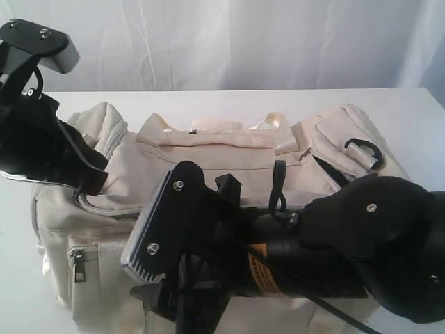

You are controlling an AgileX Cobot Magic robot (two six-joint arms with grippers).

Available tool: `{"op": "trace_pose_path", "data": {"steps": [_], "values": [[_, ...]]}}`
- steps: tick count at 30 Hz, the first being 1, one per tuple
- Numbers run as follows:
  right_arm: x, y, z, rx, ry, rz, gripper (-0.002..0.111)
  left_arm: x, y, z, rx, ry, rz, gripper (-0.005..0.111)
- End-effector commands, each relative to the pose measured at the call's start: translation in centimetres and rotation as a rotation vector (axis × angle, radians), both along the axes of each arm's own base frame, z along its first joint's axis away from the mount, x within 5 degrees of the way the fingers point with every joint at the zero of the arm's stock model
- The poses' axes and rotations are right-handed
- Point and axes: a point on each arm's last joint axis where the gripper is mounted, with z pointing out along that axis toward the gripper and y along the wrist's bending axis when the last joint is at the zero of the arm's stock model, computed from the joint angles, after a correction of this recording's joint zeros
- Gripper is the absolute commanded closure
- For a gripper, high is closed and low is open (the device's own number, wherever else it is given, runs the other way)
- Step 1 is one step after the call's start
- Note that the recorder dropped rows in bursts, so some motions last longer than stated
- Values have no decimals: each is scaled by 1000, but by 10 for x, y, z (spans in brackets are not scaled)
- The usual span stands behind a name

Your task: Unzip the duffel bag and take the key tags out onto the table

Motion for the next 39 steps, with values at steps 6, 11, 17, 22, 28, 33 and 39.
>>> {"op": "trace_pose_path", "data": {"steps": [6, 11, 17, 22, 28, 33, 39], "values": [[-11, -1, 2, 17, 58, 85, 53, 5, 2, 6, 15, -90, 2, 106], [-13, -3, 7, 14, -47, 159, 53, 7, 3, 7, 36, -129, -1, 106], [-9, 1, 7, -29, -279, 298, 60, 10, 3, 9, 29, -164, 2, 106], [1, 11, 13, -38, -368, 287, 61, 10, 3, 9, 31, -165, 2, 106], [15, 22, 19, -53, -427, 206, 61, 10, 3, 9, 30, -169, 0, 106], [20, 26, 13, -79, -430, 183, 61, 10, 3, 9, 30, -169, 0, 106], [10, 26, 19, -23, -378, 246, 61, 11, 5, 9, 63, -186, -4, 106]]}}
